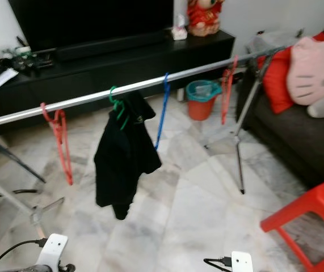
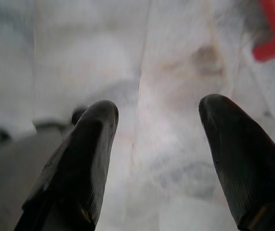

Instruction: Hang hanger

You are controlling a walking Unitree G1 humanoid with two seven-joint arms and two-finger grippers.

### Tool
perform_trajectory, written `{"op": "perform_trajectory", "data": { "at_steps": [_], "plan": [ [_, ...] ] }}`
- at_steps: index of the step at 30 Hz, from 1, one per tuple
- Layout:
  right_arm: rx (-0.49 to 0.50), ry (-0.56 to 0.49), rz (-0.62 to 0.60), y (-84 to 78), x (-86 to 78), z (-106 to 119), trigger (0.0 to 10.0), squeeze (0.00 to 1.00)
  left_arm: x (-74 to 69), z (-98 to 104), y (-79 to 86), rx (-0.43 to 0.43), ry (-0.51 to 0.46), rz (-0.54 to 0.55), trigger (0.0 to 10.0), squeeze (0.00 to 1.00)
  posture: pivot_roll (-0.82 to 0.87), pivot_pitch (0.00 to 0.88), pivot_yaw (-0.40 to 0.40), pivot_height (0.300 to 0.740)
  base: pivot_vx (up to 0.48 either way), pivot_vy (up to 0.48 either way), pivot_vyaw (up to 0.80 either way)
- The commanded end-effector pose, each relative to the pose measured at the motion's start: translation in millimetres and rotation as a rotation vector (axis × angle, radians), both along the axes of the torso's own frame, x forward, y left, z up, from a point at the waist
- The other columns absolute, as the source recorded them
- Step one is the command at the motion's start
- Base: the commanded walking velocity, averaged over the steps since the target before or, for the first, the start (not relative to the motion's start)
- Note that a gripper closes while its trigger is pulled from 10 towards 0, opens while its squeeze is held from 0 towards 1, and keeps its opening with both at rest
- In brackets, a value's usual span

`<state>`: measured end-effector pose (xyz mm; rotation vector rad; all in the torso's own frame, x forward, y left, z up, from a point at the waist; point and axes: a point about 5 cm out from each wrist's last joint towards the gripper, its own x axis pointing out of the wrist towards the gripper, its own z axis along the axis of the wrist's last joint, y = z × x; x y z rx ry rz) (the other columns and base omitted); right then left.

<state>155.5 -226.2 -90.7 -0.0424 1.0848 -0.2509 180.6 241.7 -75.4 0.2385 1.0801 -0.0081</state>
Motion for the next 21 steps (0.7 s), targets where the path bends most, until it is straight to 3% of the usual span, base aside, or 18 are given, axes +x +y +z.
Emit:
{"op": "perform_trajectory", "data": {
  "at_steps": [1,21],
  "plan": [
    [0.024,0.033,-0.01,7.1,-10.6,-5.7,10.0,0.0,-11.6,-4.4,4.5,0.008,0.048,0.004,10.0,0.0,-0.12,0.0,0.04,0.74,0.0,0.0,-0.7],
    [0.023,0.031,-0.015,6.9,-10.0,-5.4,10.0,0.0,-10.1,-3.8,3.5,-0.001,0.04,-0.014,10.0,0.0,-0.11,0.0,0.039,0.74,0.0,0.0,-0.7]
  ]
}}
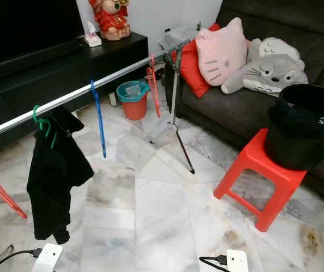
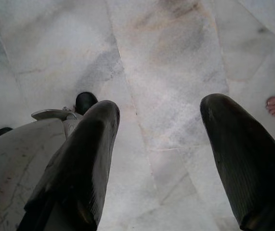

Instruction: Hang hanger

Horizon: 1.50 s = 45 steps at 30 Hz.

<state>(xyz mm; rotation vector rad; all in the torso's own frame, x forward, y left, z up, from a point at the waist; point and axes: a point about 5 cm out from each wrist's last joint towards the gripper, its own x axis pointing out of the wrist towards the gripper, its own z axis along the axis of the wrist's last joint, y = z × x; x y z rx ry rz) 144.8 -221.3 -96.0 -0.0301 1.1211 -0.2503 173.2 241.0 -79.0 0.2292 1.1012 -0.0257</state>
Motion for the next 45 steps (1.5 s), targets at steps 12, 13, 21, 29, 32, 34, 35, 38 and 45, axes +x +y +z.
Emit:
{"op": "perform_trajectory", "data": {
  "at_steps": [12,13,21,29,32,34,35,38,45],
  "plan": [
    [0.01,-0.005,-0.005,1.9,0.6,-0.1,10.0,0.0,-3.3,-0.4,4.3,0.01,0.023,-0.003,10.0,0.0,-0.11,0.0,0.038,0.74,0.0,0.0,-0.7],
    [0.01,-0.005,-0.005,1.9,0.6,-0.1,10.0,0.0,-3.3,-0.4,4.3,0.01,0.023,-0.003,10.0,0.0,-0.11,0.0,0.038,0.74,0.0,0.0,-0.7],
    [0.011,-0.005,-0.006,2.1,0.5,-0.2,10.0,0.0,-3.2,-0.2,4.8,0.017,0.024,-0.01,10.0,0.0,-0.11,0.0,0.038,0.74,0.031,0.0,-0.7],
    [0.013,-0.004,-0.005,2.8,0.6,-0.3,10.0,0.0,-2.9,0.0,5.2,0.022,0.024,-0.014,10.0,0.0,-0.11,0.0,0.039,0.74,0.0,0.0,-0.7],
    [0.013,-0.005,-0.004,3.0,0.8,-0.3,10.0,0.0,-2.9,0.1,5.7,0.029,0.028,-0.019,10.0,0.0,-0.11,0.0,0.039,0.74,0.0,0.0,-0.7],
    [0.013,-0.006,-0.004,3.0,0.7,-0.3,10.0,0.0,-3.0,0.1,5.7,0.029,0.028,-0.019,10.0,0.0,-0.11,0.0,0.039,0.74,0.122,0.0,-0.7],
    [0.014,-0.005,-0.002,2.9,0.3,-0.4,10.0,0.0,-3.3,-0.1,5.7,0.029,0.028,-0.019,10.0,0.0,-0.11,0.0,0.039,0.74,0.247,0.0,-0.7],
    [0.014,-0.003,-0.001,3.0,0.1,-0.6,10.0,0.0,-3.7,-0.2,5.7,0.028,0.03,-0.02,10.0,0.0,-0.11,0.0,0.039,0.74,0.0,0.0,-0.7],
    [0.013,-0.001,0.002,2.9,-1.1,-0.9,10.0,0.0,-4.7,-0.7,5.6,0.027,0.032,-0.022,10.0,0.0,-0.11,0.0,0.039,0.74,0.0,0.0,-0.7]
  ]
}}
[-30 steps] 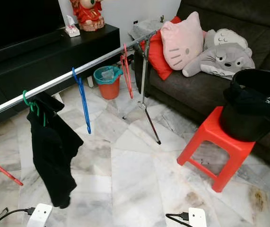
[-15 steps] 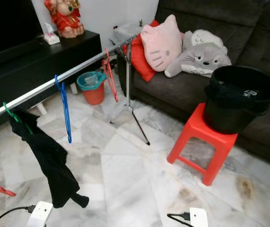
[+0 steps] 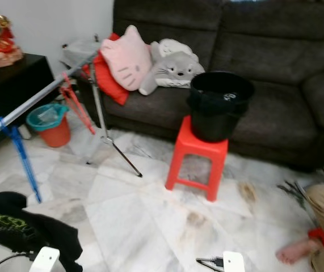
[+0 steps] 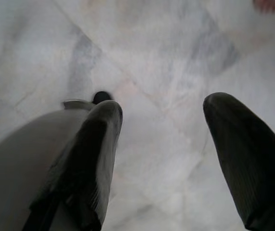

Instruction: Hang hanger

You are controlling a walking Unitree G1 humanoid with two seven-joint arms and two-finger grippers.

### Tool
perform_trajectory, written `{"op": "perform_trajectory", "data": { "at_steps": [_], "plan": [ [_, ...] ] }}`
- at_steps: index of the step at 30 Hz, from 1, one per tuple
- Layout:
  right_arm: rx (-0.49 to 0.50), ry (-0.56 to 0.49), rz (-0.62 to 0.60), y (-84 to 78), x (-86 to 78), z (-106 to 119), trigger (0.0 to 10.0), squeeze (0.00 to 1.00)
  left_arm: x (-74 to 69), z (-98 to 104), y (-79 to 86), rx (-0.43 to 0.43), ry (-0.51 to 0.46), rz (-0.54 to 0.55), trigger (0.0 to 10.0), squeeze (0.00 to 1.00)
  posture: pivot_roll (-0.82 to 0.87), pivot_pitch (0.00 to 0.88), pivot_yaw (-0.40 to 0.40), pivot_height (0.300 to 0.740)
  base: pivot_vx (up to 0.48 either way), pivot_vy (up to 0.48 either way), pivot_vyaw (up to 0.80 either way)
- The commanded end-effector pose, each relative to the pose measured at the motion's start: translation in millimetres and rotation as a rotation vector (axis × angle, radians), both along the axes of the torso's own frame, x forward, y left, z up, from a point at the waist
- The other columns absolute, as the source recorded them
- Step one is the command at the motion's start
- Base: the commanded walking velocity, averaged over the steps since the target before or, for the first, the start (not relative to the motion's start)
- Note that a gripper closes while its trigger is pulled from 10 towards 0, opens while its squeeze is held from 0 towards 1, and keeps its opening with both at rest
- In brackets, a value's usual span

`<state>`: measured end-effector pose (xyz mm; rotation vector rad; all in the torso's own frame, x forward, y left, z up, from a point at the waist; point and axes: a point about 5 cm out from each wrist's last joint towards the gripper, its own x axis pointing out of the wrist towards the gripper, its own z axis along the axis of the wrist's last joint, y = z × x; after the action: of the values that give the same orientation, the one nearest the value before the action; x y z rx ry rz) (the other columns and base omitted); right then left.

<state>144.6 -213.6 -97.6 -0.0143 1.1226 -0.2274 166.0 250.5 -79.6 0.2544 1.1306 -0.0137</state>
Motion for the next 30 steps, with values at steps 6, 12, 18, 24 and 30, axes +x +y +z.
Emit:
{"op": "perform_trajectory", "data": {
  "at_steps": [6,12,18,24,30],
  "plan": [
    [-0.011,-0.005,-0.002,-4.1,-0.9,0.6,10.0,0.0,1.6,-0.3,-3.4,-0.003,0.005,-0.024,10.0,0.0,-0.11,0.0,0.041,0.74,0.0,0.0,-0.66],
    [-0.007,-0.026,-0.022,-3.7,-0.8,0.8,10.0,0.0,1.4,-0.3,-3.2,-0.004,0.006,-0.027,10.0,0.0,-0.12,0.0,0.042,0.74,0.16,0.0,0.0],
    [-0.01,-0.037,-0.031,-3.9,-0.9,0.9,10.0,0.0,0.9,-0.5,-3.3,-0.005,0.008,-0.031,10.0,0.0,-0.12,0.0,0.043,0.74,0.245,0.0,0.0],
    [-0.017,-0.022,-0.049,-4.4,-2.5,0.3,10.0,0.0,0.8,-0.6,-3.5,-0.009,0.007,-0.029,10.0,0.0,-0.12,0.0,0.042,0.74,0.258,0.0,-0.37],
    [-0.024,-0.02,-0.042,-5.0,-2.3,0.5,10.0,0.0,0.9,-0.6,-3.7,-0.01,0.005,-0.025,10.0,0.0,-0.11,0.0,0.039,0.74,0.277,0.0,-0.8]
  ]
}}
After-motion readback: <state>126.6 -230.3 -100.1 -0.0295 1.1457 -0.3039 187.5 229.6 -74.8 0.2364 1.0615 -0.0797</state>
